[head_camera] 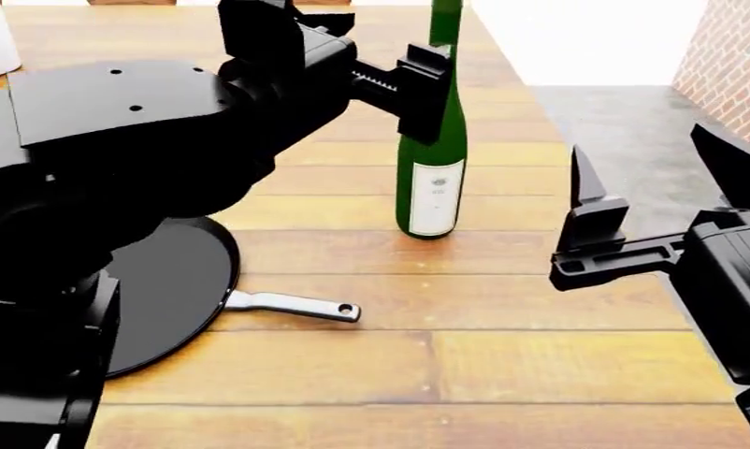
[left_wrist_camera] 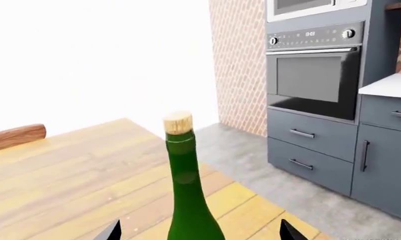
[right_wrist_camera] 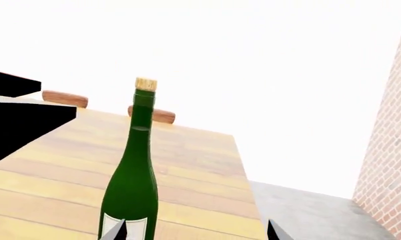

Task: Pick the pan and bottle and place them in the sink. Then turn on the water.

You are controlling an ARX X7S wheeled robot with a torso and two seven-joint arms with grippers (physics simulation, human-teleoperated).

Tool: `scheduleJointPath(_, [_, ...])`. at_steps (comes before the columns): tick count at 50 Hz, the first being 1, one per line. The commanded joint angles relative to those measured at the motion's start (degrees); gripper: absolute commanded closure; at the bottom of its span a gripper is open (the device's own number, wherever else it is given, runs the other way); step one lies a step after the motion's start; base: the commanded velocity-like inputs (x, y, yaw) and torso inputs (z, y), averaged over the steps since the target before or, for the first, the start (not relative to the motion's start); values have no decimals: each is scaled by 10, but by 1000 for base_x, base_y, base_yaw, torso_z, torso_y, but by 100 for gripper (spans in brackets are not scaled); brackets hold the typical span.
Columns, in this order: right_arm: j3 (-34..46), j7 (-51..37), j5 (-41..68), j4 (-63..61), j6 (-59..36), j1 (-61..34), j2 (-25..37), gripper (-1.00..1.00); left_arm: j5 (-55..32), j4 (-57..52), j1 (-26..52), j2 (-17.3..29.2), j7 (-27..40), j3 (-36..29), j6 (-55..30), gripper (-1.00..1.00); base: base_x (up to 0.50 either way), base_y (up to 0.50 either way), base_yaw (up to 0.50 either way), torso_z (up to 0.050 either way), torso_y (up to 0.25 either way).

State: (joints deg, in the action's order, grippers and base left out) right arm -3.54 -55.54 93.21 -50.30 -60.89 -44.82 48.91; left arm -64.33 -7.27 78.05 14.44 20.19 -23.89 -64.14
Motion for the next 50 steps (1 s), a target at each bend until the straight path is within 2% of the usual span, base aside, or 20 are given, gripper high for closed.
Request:
scheduleJointPath(1, [-11, 6, 1, -6, 8, 13, 6, -100, 53, 69, 27, -26, -34, -40, 33, -100, 0, 0, 0, 0, 0])
scheduleJointPath(44, [-84, 75, -67, -27, 41, 140, 6, -100, 154, 318, 84, -123, -102, -136, 159, -100, 0, 0, 0, 0, 0])
scheduleJointPath(50, [-89, 80, -72, -30, 44, 150, 6, -100, 169, 392, 106, -139, -123, -156, 196, -100, 0, 0, 0, 0, 0])
